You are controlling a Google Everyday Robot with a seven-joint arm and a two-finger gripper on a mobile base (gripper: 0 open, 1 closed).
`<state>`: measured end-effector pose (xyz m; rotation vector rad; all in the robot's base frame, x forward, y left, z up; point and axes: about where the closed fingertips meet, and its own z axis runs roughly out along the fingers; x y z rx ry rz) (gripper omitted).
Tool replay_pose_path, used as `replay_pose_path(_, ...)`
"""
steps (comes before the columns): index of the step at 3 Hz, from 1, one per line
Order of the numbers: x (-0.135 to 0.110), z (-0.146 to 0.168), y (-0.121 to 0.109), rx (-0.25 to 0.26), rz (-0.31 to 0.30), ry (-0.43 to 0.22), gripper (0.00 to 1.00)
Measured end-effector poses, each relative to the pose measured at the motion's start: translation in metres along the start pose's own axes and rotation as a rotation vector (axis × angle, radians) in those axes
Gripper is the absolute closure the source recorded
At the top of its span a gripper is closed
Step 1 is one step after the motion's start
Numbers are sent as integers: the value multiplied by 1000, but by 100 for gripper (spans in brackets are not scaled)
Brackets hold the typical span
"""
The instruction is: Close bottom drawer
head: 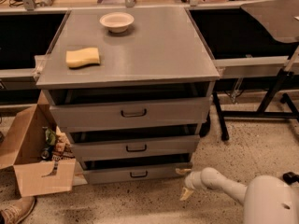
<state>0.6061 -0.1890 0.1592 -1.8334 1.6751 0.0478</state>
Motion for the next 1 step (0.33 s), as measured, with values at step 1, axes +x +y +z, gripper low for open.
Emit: replay_pose_path(1,0,0,0,0,0,0,0)
